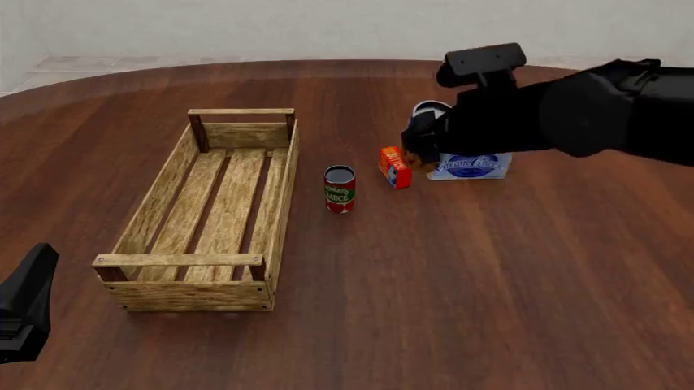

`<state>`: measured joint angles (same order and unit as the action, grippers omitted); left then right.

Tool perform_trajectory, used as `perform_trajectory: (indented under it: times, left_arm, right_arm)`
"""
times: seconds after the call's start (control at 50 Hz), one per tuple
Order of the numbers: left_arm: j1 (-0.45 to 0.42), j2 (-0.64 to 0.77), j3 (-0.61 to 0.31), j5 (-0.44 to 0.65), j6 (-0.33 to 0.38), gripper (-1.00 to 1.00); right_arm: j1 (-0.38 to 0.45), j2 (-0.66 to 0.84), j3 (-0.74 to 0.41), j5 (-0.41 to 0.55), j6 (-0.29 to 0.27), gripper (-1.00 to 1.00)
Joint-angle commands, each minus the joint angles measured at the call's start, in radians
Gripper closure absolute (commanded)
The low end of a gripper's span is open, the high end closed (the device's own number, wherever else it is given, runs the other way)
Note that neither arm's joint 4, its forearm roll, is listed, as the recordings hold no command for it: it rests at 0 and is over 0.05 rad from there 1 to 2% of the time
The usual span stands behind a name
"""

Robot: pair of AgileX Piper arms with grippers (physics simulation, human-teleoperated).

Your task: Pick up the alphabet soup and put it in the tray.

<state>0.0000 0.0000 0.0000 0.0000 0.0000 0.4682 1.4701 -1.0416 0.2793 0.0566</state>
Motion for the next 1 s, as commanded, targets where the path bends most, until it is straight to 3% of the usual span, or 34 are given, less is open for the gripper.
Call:
perform_trajectory:
  times: [0.02, 0.48, 1.0]
  left_arm:
    - [0.000, 0.000, 0.000, 0.000, 0.000, -1.00]
    - [0.000, 0.000, 0.000, 0.000, 0.000, -1.00]
    - [0.000, 0.000, 0.000, 0.000, 0.000, -1.00]
  right_arm:
    - [0.066, 0.086, -0.151, 0.041, -0.001, 1.00]
    - [0.184, 0.294, -0.473, 0.131, -0.049, 1.00]
    - [0.286, 0.492, -0.730, 0.218, -0.067, 1.00]
